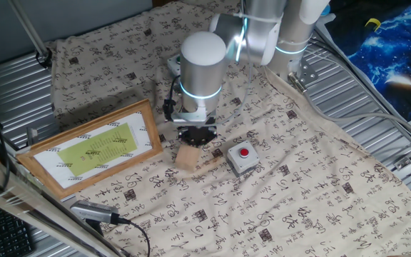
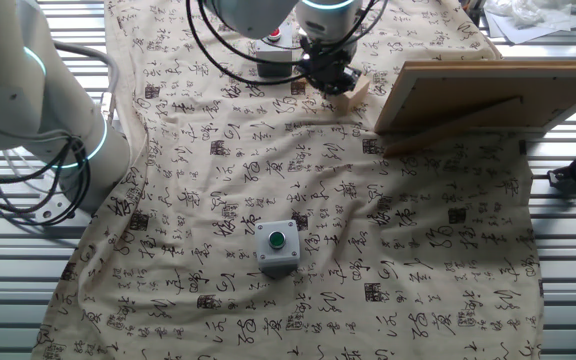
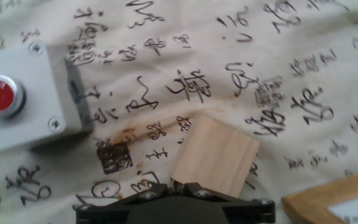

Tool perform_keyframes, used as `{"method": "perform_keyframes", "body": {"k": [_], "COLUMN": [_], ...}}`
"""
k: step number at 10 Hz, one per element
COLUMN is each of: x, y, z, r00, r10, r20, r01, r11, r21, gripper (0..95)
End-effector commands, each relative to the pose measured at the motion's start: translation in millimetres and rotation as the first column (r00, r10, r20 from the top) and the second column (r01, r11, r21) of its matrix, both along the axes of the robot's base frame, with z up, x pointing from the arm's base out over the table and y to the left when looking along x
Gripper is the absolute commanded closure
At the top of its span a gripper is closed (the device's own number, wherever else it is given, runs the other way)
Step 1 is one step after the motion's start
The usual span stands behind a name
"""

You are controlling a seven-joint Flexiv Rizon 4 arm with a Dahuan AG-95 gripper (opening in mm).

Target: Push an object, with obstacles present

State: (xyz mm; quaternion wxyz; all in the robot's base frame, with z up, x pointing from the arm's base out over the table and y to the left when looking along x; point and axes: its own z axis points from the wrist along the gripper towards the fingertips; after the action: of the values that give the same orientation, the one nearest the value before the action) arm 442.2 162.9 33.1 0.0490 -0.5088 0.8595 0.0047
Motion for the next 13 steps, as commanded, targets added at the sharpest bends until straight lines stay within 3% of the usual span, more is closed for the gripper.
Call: {"method": "perform_keyframes", "body": {"k": [1, 3, 7, 13], "x": [7.8, 12.0, 30.2, 57.4], "y": [5.5, 8.5, 22.0, 32.5], "z": [1.9, 2.0, -0.8, -3.7], "r00": [0.996, 0.985, 0.938, 0.892], "r10": [-0.091, -0.174, -0.346, -0.451], "r20": [0.001, 0.001, -0.005, -0.003], "r01": [0.091, 0.174, 0.346, 0.451], "r11": [0.996, 0.985, 0.938, 0.892], "r21": [0.006, 0.011, 0.013, -0.002], "gripper": [95.0, 95.0, 95.0, 95.0]}}
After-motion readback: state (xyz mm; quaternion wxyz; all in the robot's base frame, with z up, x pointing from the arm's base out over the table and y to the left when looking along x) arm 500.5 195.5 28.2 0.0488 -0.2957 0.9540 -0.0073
